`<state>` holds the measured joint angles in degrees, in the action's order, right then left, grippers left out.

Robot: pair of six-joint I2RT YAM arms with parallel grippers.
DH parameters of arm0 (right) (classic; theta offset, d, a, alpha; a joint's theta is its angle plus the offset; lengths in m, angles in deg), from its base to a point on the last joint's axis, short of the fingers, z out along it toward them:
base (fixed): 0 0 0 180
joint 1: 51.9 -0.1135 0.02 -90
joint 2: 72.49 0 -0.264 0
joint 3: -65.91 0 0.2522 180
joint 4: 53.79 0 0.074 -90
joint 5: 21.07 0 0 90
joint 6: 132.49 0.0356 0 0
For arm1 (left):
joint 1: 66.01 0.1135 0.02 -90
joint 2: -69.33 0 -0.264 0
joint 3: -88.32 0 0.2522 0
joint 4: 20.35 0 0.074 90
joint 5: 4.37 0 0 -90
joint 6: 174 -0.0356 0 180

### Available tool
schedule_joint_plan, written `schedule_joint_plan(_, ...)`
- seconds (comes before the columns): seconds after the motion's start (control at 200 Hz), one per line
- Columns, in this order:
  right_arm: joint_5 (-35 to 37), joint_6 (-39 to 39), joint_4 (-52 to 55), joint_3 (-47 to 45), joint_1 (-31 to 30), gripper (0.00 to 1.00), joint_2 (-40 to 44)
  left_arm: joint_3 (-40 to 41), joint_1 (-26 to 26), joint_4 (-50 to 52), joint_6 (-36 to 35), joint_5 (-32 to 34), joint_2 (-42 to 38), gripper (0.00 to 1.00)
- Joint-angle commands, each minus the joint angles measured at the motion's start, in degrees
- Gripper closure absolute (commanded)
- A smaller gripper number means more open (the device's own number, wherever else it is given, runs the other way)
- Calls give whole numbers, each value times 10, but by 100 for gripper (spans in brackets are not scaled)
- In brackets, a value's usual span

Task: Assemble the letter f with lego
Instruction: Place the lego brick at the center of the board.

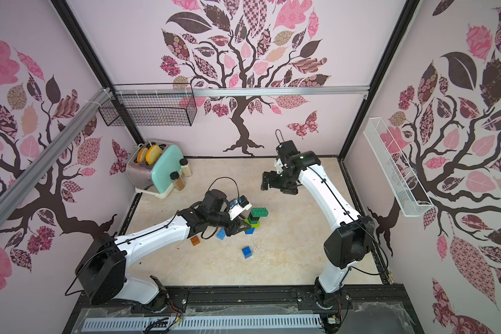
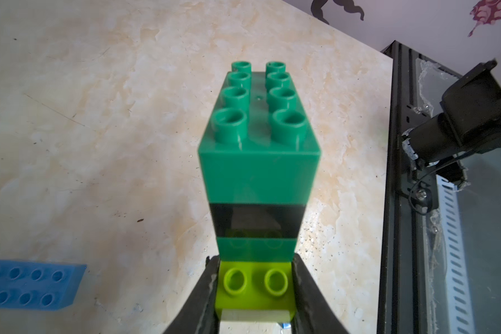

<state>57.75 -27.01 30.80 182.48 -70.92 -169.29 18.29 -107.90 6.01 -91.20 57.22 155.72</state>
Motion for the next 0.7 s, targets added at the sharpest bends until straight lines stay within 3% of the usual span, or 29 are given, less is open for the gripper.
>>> schedule_joint_plan(0.0, 66, 13, -4, 7, 14, 1, 41, -44, 4, -22, 67, -62, 38, 64)
schedule_joint_plan(0.355, 75, 25, -23, -105, 54, 1, 121, -200, 13, -126, 323, -145, 240, 64)
schedule_joint_plan(0.69, 86, 25, -21, -157, 71, 1, 163, -281, 8, -154, 454, -146, 360, 64)
